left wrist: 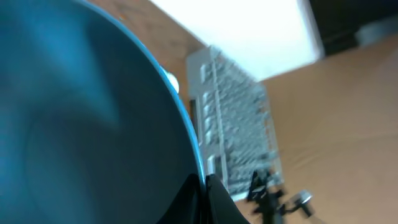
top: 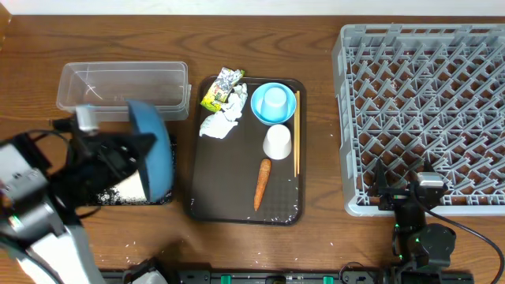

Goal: Sort waste into correct bins and load items into the dishwasher rack
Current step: 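Carry the blue plate back and set it on the dark tray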

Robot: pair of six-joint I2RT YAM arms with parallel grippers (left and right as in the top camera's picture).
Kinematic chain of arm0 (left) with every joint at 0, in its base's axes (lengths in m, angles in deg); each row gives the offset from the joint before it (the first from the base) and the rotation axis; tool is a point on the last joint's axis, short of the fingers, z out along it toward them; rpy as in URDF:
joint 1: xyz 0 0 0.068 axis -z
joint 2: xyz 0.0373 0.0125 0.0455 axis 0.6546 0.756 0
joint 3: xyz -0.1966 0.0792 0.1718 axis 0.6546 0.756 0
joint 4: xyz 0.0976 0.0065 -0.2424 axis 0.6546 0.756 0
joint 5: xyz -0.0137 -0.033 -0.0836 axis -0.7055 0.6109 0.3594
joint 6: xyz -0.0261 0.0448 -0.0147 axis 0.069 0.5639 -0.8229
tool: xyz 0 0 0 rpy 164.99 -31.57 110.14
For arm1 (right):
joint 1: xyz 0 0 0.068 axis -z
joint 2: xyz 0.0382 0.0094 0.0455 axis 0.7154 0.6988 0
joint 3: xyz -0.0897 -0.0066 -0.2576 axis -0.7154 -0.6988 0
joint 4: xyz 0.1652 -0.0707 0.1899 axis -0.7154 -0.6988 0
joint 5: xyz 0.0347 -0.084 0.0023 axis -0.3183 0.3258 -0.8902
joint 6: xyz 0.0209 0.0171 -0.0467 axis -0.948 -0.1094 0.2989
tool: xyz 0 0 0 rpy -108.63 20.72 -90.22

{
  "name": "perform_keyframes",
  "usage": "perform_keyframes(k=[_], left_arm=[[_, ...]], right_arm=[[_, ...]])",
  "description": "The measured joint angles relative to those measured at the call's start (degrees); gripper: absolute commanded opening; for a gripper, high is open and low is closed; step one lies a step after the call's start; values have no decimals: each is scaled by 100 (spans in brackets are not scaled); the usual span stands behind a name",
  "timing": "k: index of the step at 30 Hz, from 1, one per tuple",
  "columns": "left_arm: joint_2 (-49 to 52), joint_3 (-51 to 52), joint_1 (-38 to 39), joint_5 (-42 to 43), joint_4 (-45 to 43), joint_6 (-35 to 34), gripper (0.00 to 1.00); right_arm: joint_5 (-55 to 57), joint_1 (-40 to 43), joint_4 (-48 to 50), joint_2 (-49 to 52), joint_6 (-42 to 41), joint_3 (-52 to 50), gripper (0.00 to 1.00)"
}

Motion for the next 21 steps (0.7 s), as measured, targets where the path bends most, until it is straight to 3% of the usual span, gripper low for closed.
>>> perform_keyframes(k=[9, 15, 21], left_arm=[[-647, 0, 2455, -2321, -396, -1036, 7], [48, 0, 4242, -3447, -1034, -1541, 6], [1095, 0, 5335, -4350, -1362, -1729, 6]], right_arm=[[2, 0, 0, 0, 0, 0, 99], [2, 0, 0, 0, 0, 0, 99], [2, 0, 0, 0, 0, 0, 99]])
